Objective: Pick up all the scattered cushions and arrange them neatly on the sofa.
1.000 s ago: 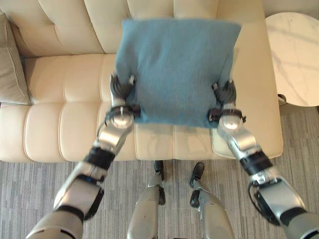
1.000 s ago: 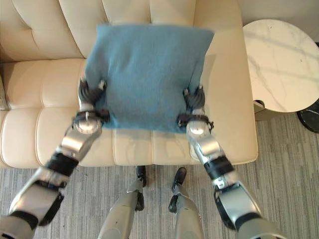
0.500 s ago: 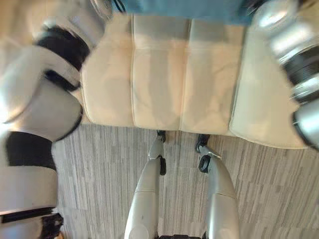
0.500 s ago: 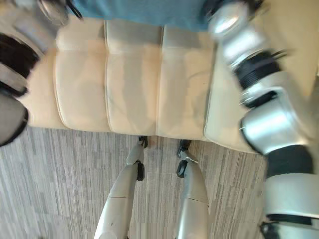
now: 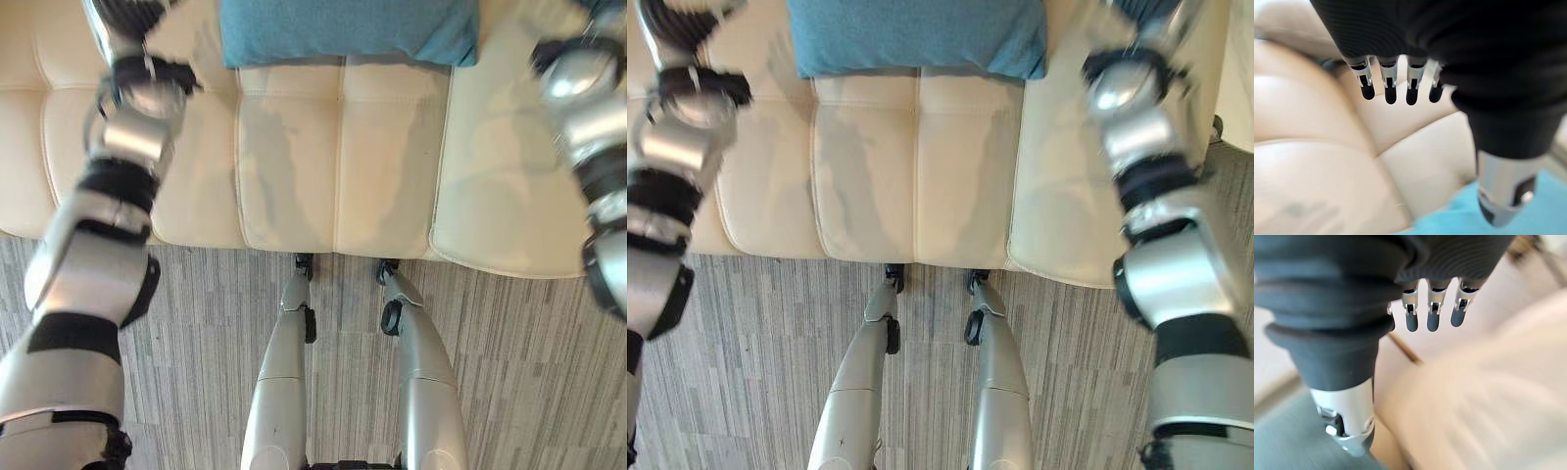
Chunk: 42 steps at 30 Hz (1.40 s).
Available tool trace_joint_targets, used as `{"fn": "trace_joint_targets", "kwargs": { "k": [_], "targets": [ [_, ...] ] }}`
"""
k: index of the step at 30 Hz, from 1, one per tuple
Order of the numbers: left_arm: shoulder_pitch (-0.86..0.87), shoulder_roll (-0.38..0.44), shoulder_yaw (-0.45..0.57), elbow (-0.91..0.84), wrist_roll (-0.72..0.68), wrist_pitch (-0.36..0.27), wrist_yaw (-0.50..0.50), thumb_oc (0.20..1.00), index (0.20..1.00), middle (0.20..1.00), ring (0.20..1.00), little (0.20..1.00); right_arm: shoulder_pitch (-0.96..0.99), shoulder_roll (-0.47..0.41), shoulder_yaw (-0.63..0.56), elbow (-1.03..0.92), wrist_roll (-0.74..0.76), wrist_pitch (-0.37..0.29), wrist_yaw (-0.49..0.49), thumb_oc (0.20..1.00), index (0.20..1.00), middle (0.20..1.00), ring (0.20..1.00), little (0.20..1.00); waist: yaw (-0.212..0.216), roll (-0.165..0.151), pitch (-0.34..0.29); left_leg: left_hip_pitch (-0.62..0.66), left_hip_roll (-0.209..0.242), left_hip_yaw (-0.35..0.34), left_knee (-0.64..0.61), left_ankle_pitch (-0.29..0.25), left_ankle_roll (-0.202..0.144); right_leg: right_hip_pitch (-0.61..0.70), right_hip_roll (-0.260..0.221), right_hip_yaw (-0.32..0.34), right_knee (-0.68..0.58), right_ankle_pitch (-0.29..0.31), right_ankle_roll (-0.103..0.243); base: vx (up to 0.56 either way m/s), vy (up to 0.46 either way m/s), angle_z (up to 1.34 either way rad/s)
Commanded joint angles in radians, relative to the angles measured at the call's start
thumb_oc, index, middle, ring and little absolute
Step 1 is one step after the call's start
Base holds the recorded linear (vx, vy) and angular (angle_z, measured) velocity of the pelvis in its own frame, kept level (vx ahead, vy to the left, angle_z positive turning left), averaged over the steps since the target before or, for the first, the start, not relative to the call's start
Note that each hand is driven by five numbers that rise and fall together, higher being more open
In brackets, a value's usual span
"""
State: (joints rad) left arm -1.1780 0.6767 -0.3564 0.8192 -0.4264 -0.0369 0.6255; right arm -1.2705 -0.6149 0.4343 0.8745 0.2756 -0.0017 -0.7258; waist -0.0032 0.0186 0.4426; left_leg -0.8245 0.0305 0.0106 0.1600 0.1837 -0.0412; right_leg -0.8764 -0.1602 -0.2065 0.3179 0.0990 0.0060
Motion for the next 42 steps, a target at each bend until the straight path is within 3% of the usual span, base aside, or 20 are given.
{"fn": "trace_joint_targets", "kwargs": {
  "k": [1,2,3,6,8,10,11,15,23,28,34,37,40,42],
  "targets": [
    [0.094,-0.041,0.084,-0.126,-0.096,-0.142,-0.042,1.000,1.000,1.000,1.000,1.000,0.108,0.071,-0.113,-0.117,0.018,-0.070,0.020,1.000,1.000,1.000,1.000,1.000,0.013,-0.014,0.010,0.153,-0.056,-0.007,-0.010,-0.132,0.001,0.265,0.005,-0.008,-0.153,-0.100,0.069,0.00,0.000,0.00],
    [0.104,-0.042,0.087,-0.134,-0.095,-0.140,-0.041,1.000,1.000,1.000,1.000,1.000,0.117,0.072,-0.115,-0.124,0.016,-0.068,0.019,1.000,1.000,1.000,1.000,1.000,0.012,-0.014,0.007,0.154,-0.057,-0.007,-0.013,-0.128,0.002,0.267,0.004,-0.009,-0.157,-0.096,0.068,0.00,0.000,0.00],
    [0.249,-0.076,0.150,-0.242,-0.091,-0.154,-0.062,1.000,1.000,1.000,1.000,1.000,0.246,0.108,-0.181,-0.198,0.014,-0.077,0.066,1.000,1.000,1.000,1.000,1.000,0.013,-0.018,-0.002,0.213,-0.055,-0.004,-0.031,-0.134,0.002,0.326,0.008,-0.015,-0.177,-0.098,0.070,0.00,0.000,0.00],
    [0.483,-0.174,0.226,-0.333,-0.115,-0.156,-0.139,1.000,1.000,1.000,1.000,1.000,0.474,0.167,-0.212,-0.315,0.017,-0.095,0.184,1.000,1.000,1.000,1.000,1.000,0.010,-0.036,-0.031,0.315,-0.048,0.002,-0.079,-0.130,0.004,0.421,0.015,-0.027,-0.217,-0.089,0.073,0.03,0.009,-0.02],
    [0.708,-0.286,0.252,-0.386,-0.115,-0.136,-0.225,1.000,1.000,1.000,1.000,1.000,0.727,0.235,-0.238,-0.381,-0.005,-0.087,0.284,1.000,1.000,1.000,1.000,1.000,0.005,-0.048,-0.083,0.434,-0.042,0.014,-0.166,-0.118,0.011,0.520,0.025,-0.036,-0.272,-0.072,0.083,0.13,0.053,-0.01],
    [0.771,-0.309,0.262,-0.412,-0.096,-0.129,-0.239,1.000,1.000,1.000,1.000,1.000,0.793,0.256,-0.247,-0.393,-0.006,-0.083,0.307,1.000,1.000,1.000,1.000,1.000,0.006,-0.048,-0.101,0.469,-0.042,0.020,-0.190,-0.114,0.013,0.551,0.027,-0.038,-0.288,-0.068,0.087,0.11,0.050,-0.13],
    [0.867,-0.358,0.257,-0.389,-0.062,-0.107,-0.288,1.000,1.000,1.000,1.000,1.000,0.917,0.298,-0.252,-0.405,-0.032,-0.077,0.366,1.000,1.000,1.000,1.000,1.000,0.001,-0.050,-0.135,0.544,-0.037,0.034,-0.237,-0.110,0.014,0.615,0.030,-0.046,-0.316,-0.067,0.094,0.06,0.038,-0.22],
    [0.994,-0.379,0.256,-0.359,-0.009,-0.082,-0.351,1.000,1.000,1.000,1.000,1.000,1.044,0.314,-0.266,-0.374,-0.044,-0.077,0.431,1.000,1.000,1.000,1.000,1.000,-0.001,-0.049,-0.199,0.628,-0.037,0.045,-0.247,-0.125,0.022,0.709,0.035,-0.053,-0.362,-0.061,0.103,0.05,0.062,-0.10],
    [1.107,-0.377,0.211,-0.171,0.145,-0.019,-0.426,1.000,1.000,1.000,1.000,1.000,1.161,0.333,-0.271,-0.229,-0.071,-0.043,0.513,1.000,1.000,1.000,1.000,1.000,0.002,-0.048,-0.310,0.769,-0.040,0.065,-0.247,-0.169,0.035,0.851,0.039,-0.043,-0.390,-0.064,0.116,-0.01,0.073,-0.09],
    [1.172,-0.394,0.217,-0.100,0.170,0.008,-0.462,1.000,1.000,1.000,1.000,1.000,1.224,0.343,-0.281,-0.184,-0.105,-0.019,0.541,1.000,1.000,1.000,1.000,1.000,0.003,-0.052,-0.360,0.828,-0.049,0.071,-0.247,-0.195,0.046,0.908,0.034,-0.040,-0.391,-0.072,0.125,0.00,0.091,-0.06],
    [1.222,-0.390,0.217,-0.097,0.182,0.019,-0.473,1.000,1.000,1.000,1.000,1.000,1.272,0.366,-0.304,-0.177,-0.088,-0.016,0.556,1.000,1.000,1.000,1.000,1.000,-0.007,-0.058,-0.345,0.841,-0.052,0.079,-0.247,-0.199,0.056,0.901,0.024,-0.041,-0.348,-0.067,0.135,-0.06,0.087,0.00],
    [1.215,-0.369,0.229,-0.092,0.201,0.012,-0.462,1.000,1.000,1.000,1.000,1.000,1.255,0.374,-0.296,-0.195,-0.082,-0.027,0.554,1.000,1.000,1.000,1.000,1.000,-0.004,-0.066,-0.300,0.792,-0.037,0.129,-0.247,-0.176,0.052,0.827,0.030,-0.035,-0.364,0.008,0.155,-0.23,0.010,-0.33],
    [1.215,-0.353,0.234,-0.123,0.217,0.010,-0.454,1.000,1.000,1.000,1.000,1.000,1.252,0.371,-0.297,-0.193,-0.075,-0.032,0.553,1.000,1.000,1.000,1.000,1.000,-0.005,-0.059,-0.289,0.775,-0.021,0.139,-0.247,-0.158,0.053,0.806,0.042,-0.016,-0.297,-0.031,0.144,-0.19,-0.010,-0.49],
    [1.221,-0.341,0.246,-0.157,0.213,0.009,-0.452,1.000,1.000,1.000,1.000,1.000,1.252,0.367,-0.300,-0.185,-0.072,-0.036,0.552,1.000,1.000,1.000,1.000,1.000,0.003,-0.048,-0.287,0.767,-0.004,0.155,-0.247,-0.151,0.057,0.820,0.040,-0.028,-0.162,-0.123,0.119,-0.15,-0.016,-0.23]
  ]
}}
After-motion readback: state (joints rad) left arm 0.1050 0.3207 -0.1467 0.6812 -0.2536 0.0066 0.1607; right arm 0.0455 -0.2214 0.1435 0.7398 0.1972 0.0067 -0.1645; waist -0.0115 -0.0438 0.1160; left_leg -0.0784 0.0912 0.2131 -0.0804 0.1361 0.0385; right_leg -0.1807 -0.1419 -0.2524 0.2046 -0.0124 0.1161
